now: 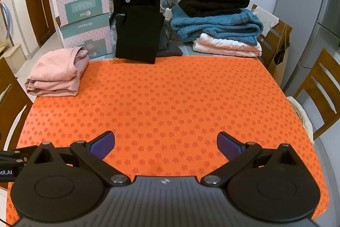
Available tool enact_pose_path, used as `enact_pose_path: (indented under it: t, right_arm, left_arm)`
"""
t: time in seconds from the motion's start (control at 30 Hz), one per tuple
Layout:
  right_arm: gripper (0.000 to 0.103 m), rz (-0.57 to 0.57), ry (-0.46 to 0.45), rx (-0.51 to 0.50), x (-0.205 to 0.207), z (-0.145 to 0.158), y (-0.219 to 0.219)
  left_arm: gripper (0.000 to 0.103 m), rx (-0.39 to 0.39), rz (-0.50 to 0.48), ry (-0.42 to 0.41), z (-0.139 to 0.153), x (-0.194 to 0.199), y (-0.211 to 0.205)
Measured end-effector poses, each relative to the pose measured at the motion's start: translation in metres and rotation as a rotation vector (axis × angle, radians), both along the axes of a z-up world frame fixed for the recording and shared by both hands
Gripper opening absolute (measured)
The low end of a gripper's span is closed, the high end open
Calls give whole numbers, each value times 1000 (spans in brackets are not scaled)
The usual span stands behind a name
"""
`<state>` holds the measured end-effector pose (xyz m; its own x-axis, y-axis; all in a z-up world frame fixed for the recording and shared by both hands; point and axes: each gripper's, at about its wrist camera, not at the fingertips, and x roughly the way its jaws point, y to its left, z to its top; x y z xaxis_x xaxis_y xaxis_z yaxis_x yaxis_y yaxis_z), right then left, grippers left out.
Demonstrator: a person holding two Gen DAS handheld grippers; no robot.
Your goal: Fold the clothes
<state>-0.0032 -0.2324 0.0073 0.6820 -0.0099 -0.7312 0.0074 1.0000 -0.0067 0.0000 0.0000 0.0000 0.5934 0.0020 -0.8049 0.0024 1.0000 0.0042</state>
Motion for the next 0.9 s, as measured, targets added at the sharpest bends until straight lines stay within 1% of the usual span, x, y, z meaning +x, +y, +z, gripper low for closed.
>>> enact_pose_path:
  t: [0.2, 0.4, 0.6, 0.9]
  right_arm:
    - [103, 4, 2, -2, 1, 0, 1]
    - [103, 11, 3, -4, 0, -2, 0]
    - [103, 13, 6, -8, 2, -2, 2]
    - [103, 16, 14, -6, 3, -3, 3]
  left_arm:
    - [103, -9, -4, 4, -4, 2, 0]
    - [103, 21, -2, -8, -6, -6, -10]
    - [103, 10, -14, 0, -10, -7, -10]
    - [103, -5, -16, 11, -5, -1, -5]
